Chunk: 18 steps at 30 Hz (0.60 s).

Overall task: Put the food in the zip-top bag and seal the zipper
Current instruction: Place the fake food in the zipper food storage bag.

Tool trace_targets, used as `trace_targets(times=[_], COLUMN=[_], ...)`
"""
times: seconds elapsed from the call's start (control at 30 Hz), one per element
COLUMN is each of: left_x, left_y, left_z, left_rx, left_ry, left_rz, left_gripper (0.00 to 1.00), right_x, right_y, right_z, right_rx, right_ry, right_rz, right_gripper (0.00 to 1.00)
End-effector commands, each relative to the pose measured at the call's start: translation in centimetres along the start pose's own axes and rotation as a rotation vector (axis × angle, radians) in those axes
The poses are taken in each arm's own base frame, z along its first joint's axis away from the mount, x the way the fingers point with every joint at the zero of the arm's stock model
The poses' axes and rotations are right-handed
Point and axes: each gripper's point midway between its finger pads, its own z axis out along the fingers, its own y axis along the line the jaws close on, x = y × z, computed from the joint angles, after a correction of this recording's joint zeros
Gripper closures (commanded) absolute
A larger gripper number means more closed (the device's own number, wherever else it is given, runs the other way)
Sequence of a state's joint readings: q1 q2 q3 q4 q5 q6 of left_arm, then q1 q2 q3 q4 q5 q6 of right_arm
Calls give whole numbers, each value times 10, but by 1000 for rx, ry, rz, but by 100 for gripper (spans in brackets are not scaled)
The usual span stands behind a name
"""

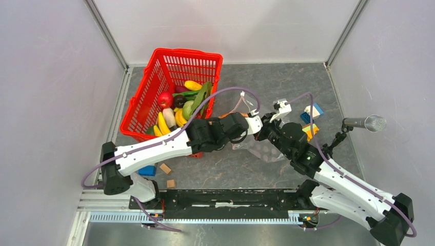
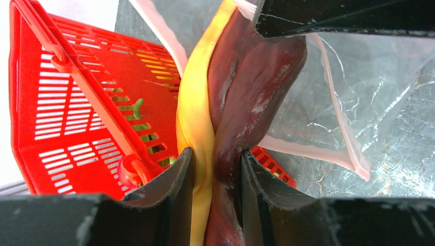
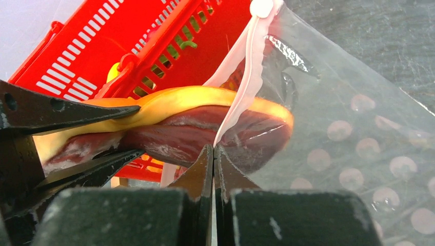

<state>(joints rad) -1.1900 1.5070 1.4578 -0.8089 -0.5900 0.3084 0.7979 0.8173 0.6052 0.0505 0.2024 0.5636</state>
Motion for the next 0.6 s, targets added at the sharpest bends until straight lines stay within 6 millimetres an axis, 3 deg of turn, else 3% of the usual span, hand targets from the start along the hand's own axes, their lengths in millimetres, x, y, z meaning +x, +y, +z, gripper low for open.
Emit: trace_targets(times=[0.0,0.17,0.37,0.5,0.57], left_x=[-15,-31,-42,-40,-37], left_y=[3,1,-12,-15,-11], left_z=[-19,-28,-20,-19,-21], left_rx=[50,81,126,130,111], left_ry=[-148,-267,-281,-277,-274], left_rz=[3,-2,32,36,24], left_gripper=[65,57,43,27,15], right_x=[-16,-18,-15,-11,-9], right_y=[13,26,38,36,29], right_z=[-4,-10,-15,-12,-10], right_rx=[-92,-191,-274,-265,-233], right_ry=[-74,-105,-133,-118,-115], right_rz=[-71,-130,-105,-101,-93], right_gripper=[100,100,100,100,100])
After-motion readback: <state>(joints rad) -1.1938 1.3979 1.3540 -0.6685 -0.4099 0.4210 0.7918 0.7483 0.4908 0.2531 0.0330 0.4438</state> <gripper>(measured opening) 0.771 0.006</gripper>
